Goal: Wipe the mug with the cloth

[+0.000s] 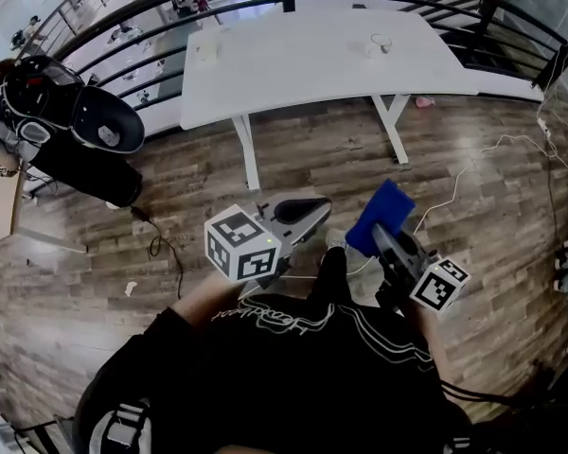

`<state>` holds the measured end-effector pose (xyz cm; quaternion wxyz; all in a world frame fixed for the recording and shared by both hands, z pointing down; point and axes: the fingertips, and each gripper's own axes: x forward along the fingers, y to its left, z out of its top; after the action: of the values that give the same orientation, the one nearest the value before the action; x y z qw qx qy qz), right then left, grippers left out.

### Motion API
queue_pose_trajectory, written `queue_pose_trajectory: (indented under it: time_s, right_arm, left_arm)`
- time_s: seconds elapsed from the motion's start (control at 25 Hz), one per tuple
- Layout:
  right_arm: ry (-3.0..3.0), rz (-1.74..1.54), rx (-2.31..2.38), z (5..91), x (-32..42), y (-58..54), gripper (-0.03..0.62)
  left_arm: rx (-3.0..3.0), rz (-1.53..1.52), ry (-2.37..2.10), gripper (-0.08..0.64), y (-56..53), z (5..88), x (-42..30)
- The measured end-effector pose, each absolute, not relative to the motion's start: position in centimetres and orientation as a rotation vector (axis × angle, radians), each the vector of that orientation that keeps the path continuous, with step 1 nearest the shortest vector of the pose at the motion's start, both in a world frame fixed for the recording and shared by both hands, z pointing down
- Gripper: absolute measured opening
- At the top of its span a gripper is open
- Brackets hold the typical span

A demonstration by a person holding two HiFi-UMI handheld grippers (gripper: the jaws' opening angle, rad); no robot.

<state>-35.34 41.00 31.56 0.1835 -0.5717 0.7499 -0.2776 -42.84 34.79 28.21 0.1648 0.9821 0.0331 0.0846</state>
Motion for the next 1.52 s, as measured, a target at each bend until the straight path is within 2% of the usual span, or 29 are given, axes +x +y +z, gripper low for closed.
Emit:
queue_pose_trajectory:
  time_s: [0.64, 1.52]
  right_arm:
    - [2.010, -0.906, -1.618, 35.4, -6.8, 16.3, 0.064]
    - [1.709, -0.964, -1.695, 38.8, 5.4, -1.0, 0.064]
  left_arm:
    - [2.718, 0.410, 0.080, 0.008, 11.1, 32.8, -16.5]
    - [2.682, 0.509, 0.191, 0.009, -10.4, 37.9, -1.8]
